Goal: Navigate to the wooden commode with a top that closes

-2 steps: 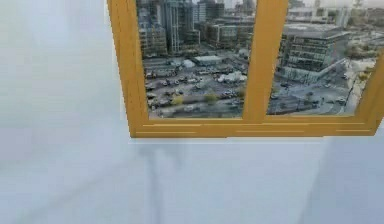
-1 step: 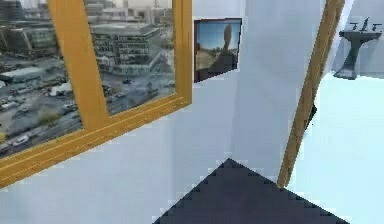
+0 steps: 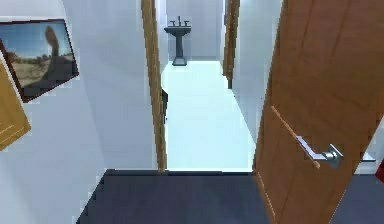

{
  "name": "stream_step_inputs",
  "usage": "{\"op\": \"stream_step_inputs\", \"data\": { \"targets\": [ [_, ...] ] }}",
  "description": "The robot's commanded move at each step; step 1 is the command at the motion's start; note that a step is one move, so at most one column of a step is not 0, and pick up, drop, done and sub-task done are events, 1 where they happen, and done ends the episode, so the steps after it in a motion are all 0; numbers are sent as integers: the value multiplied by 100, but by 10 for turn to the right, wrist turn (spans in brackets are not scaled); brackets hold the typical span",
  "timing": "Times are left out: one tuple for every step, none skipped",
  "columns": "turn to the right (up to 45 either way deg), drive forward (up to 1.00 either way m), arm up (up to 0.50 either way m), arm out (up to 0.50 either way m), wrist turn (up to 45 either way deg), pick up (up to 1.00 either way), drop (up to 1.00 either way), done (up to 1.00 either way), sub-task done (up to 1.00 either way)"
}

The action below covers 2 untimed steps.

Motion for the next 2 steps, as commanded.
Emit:
{"op": "stream_step_inputs", "data": {
  "targets": [
    [0,50,0,0,0,0,0,0,0],
    [90,0,0,0,0,0,0,0,0]
  ]
}}
